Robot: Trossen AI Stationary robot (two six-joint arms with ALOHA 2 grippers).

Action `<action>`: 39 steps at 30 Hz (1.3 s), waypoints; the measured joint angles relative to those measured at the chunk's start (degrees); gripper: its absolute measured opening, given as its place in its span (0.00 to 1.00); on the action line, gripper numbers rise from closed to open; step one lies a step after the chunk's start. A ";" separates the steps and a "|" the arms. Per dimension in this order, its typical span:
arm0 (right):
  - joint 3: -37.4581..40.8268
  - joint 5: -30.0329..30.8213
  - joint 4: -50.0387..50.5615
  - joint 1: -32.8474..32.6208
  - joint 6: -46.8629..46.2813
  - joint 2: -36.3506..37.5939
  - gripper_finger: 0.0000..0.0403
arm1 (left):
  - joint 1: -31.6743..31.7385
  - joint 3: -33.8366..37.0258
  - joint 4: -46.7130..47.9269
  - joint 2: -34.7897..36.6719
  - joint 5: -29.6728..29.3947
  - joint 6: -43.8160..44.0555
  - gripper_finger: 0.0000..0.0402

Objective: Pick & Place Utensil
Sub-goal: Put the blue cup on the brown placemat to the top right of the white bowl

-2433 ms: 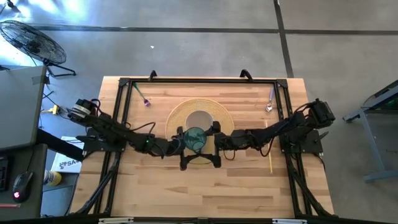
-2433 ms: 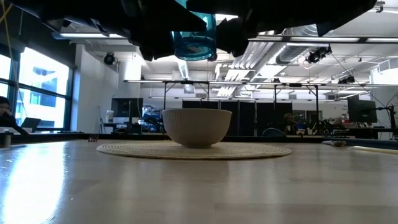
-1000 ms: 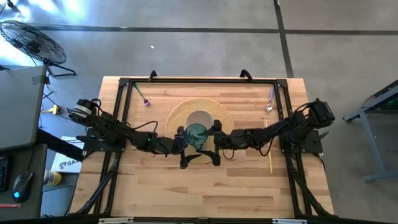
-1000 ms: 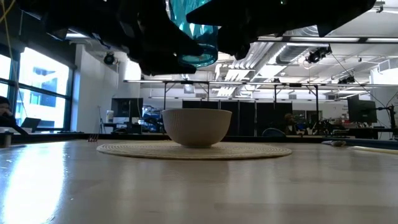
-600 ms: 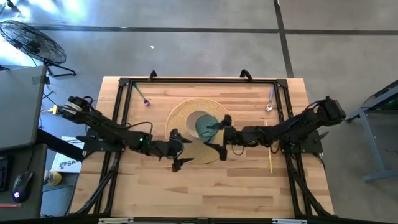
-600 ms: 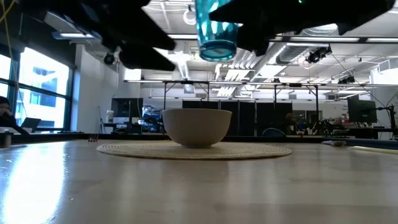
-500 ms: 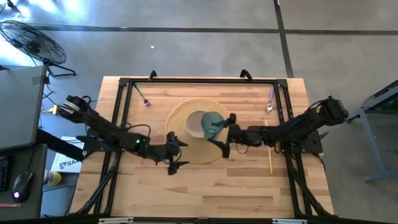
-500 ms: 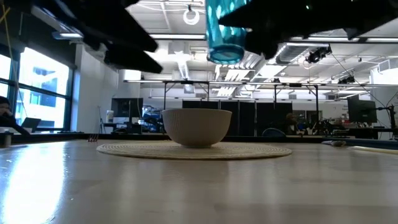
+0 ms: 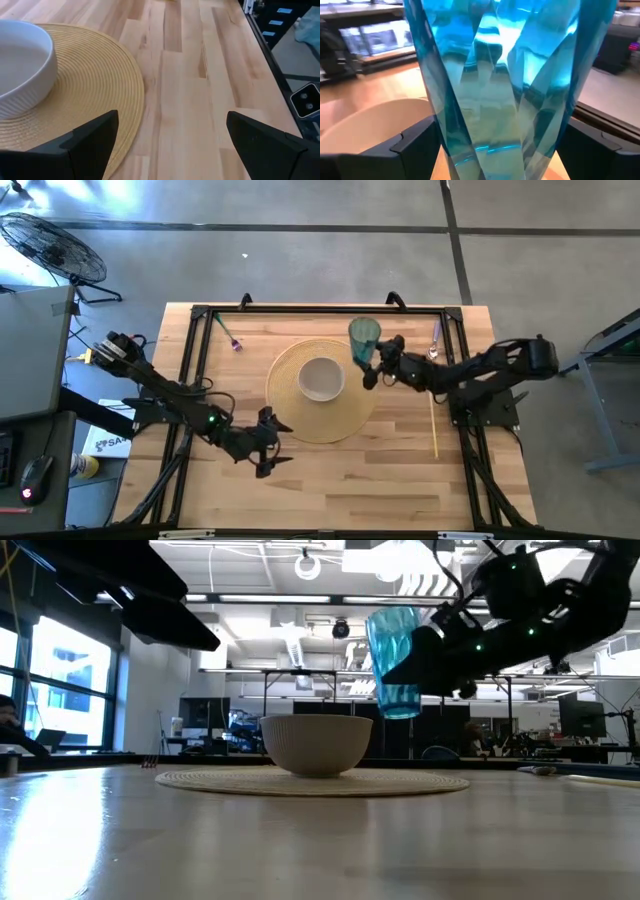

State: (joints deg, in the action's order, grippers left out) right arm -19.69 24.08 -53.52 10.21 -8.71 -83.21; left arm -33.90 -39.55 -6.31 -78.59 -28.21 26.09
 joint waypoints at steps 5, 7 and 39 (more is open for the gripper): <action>-0.08 -6.43 -6.32 4.79 2.23 -5.77 0.82 | 0.10 0.00 0.00 0.00 0.20 1.23 0.91; -0.08 -7.79 -8.60 6.17 2.64 -8.72 0.82 | 0.10 0.00 0.00 0.00 0.20 1.66 0.91; -4.69 -12.27 -19.56 11.12 4.50 -28.98 0.85 | 0.12 -0.07 -0.02 -0.02 -1.31 5.72 0.91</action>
State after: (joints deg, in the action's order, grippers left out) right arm -24.38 11.81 -73.09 21.34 -4.21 -112.19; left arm -33.78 -39.62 -6.33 -78.61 -29.52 31.81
